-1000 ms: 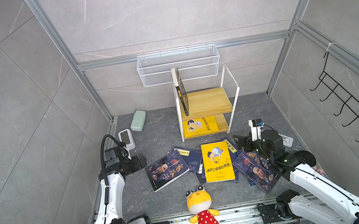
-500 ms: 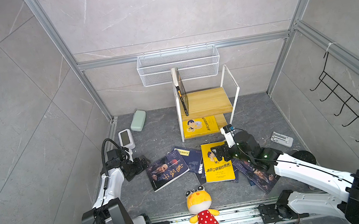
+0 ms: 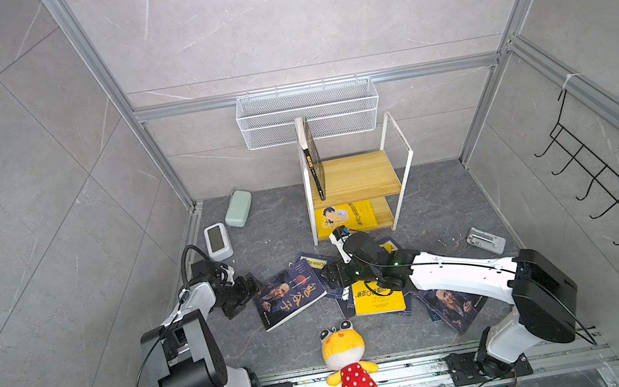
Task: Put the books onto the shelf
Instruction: 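Grip the edge of the purple portrait book with the right gripper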
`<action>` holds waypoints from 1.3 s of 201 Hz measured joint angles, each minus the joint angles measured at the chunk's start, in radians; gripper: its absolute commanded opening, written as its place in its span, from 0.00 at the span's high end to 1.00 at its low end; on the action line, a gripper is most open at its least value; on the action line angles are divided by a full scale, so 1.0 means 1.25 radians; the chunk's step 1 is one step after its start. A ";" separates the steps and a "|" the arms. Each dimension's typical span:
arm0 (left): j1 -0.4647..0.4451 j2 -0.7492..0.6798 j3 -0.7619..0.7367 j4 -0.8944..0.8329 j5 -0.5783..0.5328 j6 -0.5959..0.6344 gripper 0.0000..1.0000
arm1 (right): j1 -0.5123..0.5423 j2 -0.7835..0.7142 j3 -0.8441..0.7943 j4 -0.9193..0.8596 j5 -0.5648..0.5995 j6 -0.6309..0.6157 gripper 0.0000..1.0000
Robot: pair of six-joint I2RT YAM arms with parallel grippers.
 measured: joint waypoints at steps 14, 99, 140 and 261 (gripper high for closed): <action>0.000 0.013 -0.001 0.001 0.006 -0.002 0.09 | 0.010 0.037 0.029 0.002 -0.011 0.025 0.15; 0.005 0.054 0.015 0.026 0.078 -0.036 0.11 | 0.022 0.194 0.113 -0.017 -0.065 0.158 0.20; 0.005 0.058 0.015 0.031 0.091 -0.043 0.11 | 0.016 0.244 0.117 -0.011 -0.099 0.219 0.22; 0.010 0.067 0.014 0.049 0.110 -0.070 0.13 | -0.003 0.265 0.084 0.189 -0.244 0.371 0.43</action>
